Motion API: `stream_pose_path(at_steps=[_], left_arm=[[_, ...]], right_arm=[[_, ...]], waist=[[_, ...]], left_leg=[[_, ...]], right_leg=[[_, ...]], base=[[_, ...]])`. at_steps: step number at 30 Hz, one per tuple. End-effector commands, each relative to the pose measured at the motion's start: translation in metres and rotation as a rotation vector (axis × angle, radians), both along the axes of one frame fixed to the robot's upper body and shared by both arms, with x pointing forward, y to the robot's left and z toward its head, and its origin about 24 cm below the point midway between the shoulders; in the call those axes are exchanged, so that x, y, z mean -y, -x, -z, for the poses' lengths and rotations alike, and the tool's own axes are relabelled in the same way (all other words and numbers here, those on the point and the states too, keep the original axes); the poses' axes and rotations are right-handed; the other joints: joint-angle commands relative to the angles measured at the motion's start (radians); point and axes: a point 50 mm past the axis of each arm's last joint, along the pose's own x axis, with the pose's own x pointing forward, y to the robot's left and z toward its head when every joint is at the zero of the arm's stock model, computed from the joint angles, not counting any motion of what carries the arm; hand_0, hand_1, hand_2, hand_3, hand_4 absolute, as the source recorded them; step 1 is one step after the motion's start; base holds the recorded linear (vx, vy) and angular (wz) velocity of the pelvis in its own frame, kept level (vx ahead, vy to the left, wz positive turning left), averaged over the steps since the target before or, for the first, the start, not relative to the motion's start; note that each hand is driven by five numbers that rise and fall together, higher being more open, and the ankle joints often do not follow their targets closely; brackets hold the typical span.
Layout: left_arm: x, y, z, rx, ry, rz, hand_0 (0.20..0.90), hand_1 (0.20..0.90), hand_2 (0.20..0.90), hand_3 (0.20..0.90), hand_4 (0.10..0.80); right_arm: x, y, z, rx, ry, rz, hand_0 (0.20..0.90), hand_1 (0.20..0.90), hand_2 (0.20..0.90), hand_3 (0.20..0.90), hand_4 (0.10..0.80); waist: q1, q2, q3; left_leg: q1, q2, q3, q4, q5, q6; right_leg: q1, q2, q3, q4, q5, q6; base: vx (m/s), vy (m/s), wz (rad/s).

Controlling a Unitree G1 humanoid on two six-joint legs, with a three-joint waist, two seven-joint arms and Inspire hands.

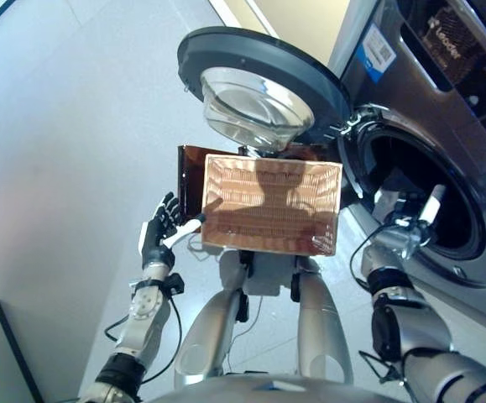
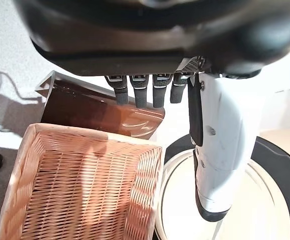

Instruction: Pick up the clothes and place them into the washing machine

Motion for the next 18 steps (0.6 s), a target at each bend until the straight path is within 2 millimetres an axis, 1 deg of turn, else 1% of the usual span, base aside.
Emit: stream_pose_path(at_steps=[1, 2, 3, 4, 5, 6, 7, 8, 9, 10, 14, 15, 16, 17, 18], left_arm=[[-0.004, 0.002, -0.029, 0.175, -0.009, 0.035, 0.9, 0.9, 0.9, 0.9, 0.8], [-0.003, 0.002, -0.029, 0.178, -0.006, 0.035, 0.9, 0.9, 0.9, 0.9, 0.8], [-0.002, 0.002, -0.033, 0.195, -0.002, 0.052, 0.9, 0.9, 0.9, 0.9, 0.8], [-0.002, 0.001, -0.033, 0.197, 0.0, 0.052, 0.9, 0.9, 0.9, 0.9, 0.8], [0.0, 0.0, -0.039, 0.221, 0.005, 0.066, 0.9, 0.9, 0.9, 0.9, 0.8], [0.001, 0.0, -0.041, 0.23, 0.01, 0.073, 0.9, 0.9, 0.9, 0.9, 0.8], [0.002, 0.0, -0.041, 0.231, 0.012, 0.073, 0.9, 0.9, 0.9, 0.9, 0.8], [0.003, -0.001, -0.044, 0.245, 0.01, 0.087, 0.9, 0.9, 0.9, 0.9, 0.8], [0.004, -0.001, -0.044, 0.245, 0.011, 0.093, 0.9, 0.9, 0.9, 0.9, 0.8], [0.004, -0.001, -0.045, 0.246, 0.012, 0.094, 0.9, 0.9, 0.9, 0.9, 0.8], [0.006, -0.001, -0.048, 0.262, 0.019, 0.103, 0.9, 0.9, 0.9, 0.9, 0.8], [0.007, 0.0, -0.047, 0.255, 0.02, 0.104, 0.9, 0.9, 0.9, 0.9, 0.8], [0.007, 0.0, -0.047, 0.255, 0.021, 0.104, 0.9, 0.9, 0.9, 0.9, 0.8], [0.007, 0.0, -0.045, 0.246, 0.023, 0.105, 0.9, 0.9, 0.9, 0.9, 0.8], [0.007, 0.0, -0.045, 0.246, 0.023, 0.105, 0.9, 0.9, 0.9, 0.9, 0.8]], right_arm=[[0.053, 0.008, -0.063, 0.026, 0.248, 0.122, 0.2, 0.2, 0.2, 0.2, 0.3], [0.053, 0.007, -0.065, 0.028, 0.25, 0.122, 0.2, 0.2, 0.2, 0.2, 0.3], [0.062, 0.007, -0.078, 0.023, 0.27, 0.138, 0.2, 0.2, 0.2, 0.2, 0.3], [0.063, 0.007, -0.08, 0.025, 0.272, 0.138, 0.2, 0.2, 0.2, 0.2, 0.3], [0.068, 0.006, -0.095, 0.05, 0.288, 0.153, 0.2, 0.2, 0.2, 0.2, 0.3], [0.07, 0.005, -0.101, 0.06, 0.3, 0.159, 0.2, 0.2, 0.2, 0.2, 0.3], [0.07, 0.005, -0.102, 0.061, 0.302, 0.159, 0.2, 0.2, 0.2, 0.2, 0.3], [0.075, 0.006, -0.115, 0.078, 0.318, 0.177, 0.2, 0.2, 0.2, 0.2, 0.3], [0.077, 0.007, -0.119, 0.086, 0.321, 0.186, 0.2, 0.2, 0.2, 0.2, 0.3], [0.077, 0.007, -0.12, 0.086, 0.322, 0.187, 0.2, 0.2, 0.2, 0.2, 0.3], [0.084, 0.01, -0.137, 0.121, 0.325, 0.231, 0.2, 0.2, 0.2, 0.2, 0.3], [0.086, 0.011, -0.134, 0.083, 0.336, 0.23, 0.2, 0.2, 0.2, 0.2, 0.3], [0.086, 0.011, -0.135, 0.08, 0.337, 0.23, 0.2, 0.2, 0.2, 0.2, 0.3], [0.088, 0.012, -0.129, 0.024, 0.347, 0.22, 0.2, 0.2, 0.2, 0.2, 0.3], [0.088, 0.012, -0.129, 0.022, 0.348, 0.22, 0.282, 0.282, 0.282, 0.282, 0.359]], waist=[[0.036, 0.027, -0.061], [0.036, 0.029, -0.061], [0.042, 0.03, -0.06], [0.042, 0.031, -0.058], [0.045, 0.035, -0.059], [0.046, 0.036, -0.059], [0.045, 0.037, -0.058], [0.045, 0.037, -0.058], [0.044, 0.038, -0.06], [0.044, 0.039, -0.06], [0.046, 0.044, -0.065], [0.046, 0.044, -0.065], [0.047, 0.044, -0.065], [0.045, 0.042, -0.064], [0.046, 0.042, -0.065]], left_leg=[[0.011, -0.037, -0.04, -0.045, -0.064, -0.054], [0.005, -0.036, -0.039, -0.045, -0.059, -0.054], [0.008, -0.034, -0.04, -0.045, -0.062, -0.056], [0.004, -0.034, -0.04, -0.045, -0.058, -0.056], [-0.001, -0.031, -0.04, -0.045, -0.053, -0.059], [-0.001, -0.03, -0.041, -0.045, -0.052, -0.061], [-0.001, -0.03, -0.041, -0.045, -0.052, -0.061], [-0.001, -0.028, -0.042, -0.045, -0.053, -0.062], [-0.001, -0.027, -0.041, -0.045, -0.052, -0.063], [-0.002, -0.027, -0.042, -0.045, -0.052, -0.063], [-0.004, -0.028, -0.043, -0.045, -0.052, -0.065], [-0.004, -0.028, -0.041, -0.045, -0.053, -0.065], [-0.003, -0.028, -0.04, -0.045, -0.053, -0.065], [-0.003, -0.029, -0.039, -0.045, -0.054, -0.065], [-0.003, -0.029, -0.038, -0.045, -0.054, -0.065]], right_leg=[[-0.058, 0.017, -0.02, 0.029, -0.066, 0.007], [-0.064, 0.018, -0.02, 0.027, -0.057, 0.006], [-0.062, 0.017, -0.024, 0.035, -0.068, 0.005], [-0.065, 0.017, -0.024, 0.034, -0.062, 0.004], [-0.068, 0.019, -0.026, 0.036, -0.063, 0.002], [-0.069, 0.02, -0.028, 0.039, -0.065, 0.002], [-0.07, 0.02, -0.028, 0.04, -0.066, 0.001], [-0.073, 0.02, -0.03, 0.048, -0.072, 0.0], [-0.075, 0.02, -0.031, 0.053, -0.073, 0.0], [-0.077, 0.019, -0.031, 0.055, -0.075, 0.0], [-0.088, 0.019, -0.032, 0.07, -0.081, -0.001], [-0.089, 0.018, -0.033, 0.074, -0.081, -0.001], [-0.09, 0.018, -0.033, 0.076, -0.082, -0.001], [-0.091, 0.018, -0.033, 0.076, -0.081, -0.001], [-0.091, 0.018, -0.033, 0.076, -0.081, -0.001]], base=[[-0.022, -0.072, 0.05], [-0.013, -0.081, 0.07], [-0.023, -0.056, 0.05], [-0.007, -0.097, 0.11], [-0.022, -0.056, 0.06], [-0.003, -0.057, 0.07], [0.003, -0.047, 0.04], [0.002, -0.037, 0.03], [0.002, -0.037, 0.04], [-0.001, -0.017, 0.03], [-0.001, -0.005, 0.01], [0.0, 0.0, 0.0], [0.0, 0.0, 0.0], [0.0, 0.0, 0.0], [-0.006, -0.005, -0.03]])
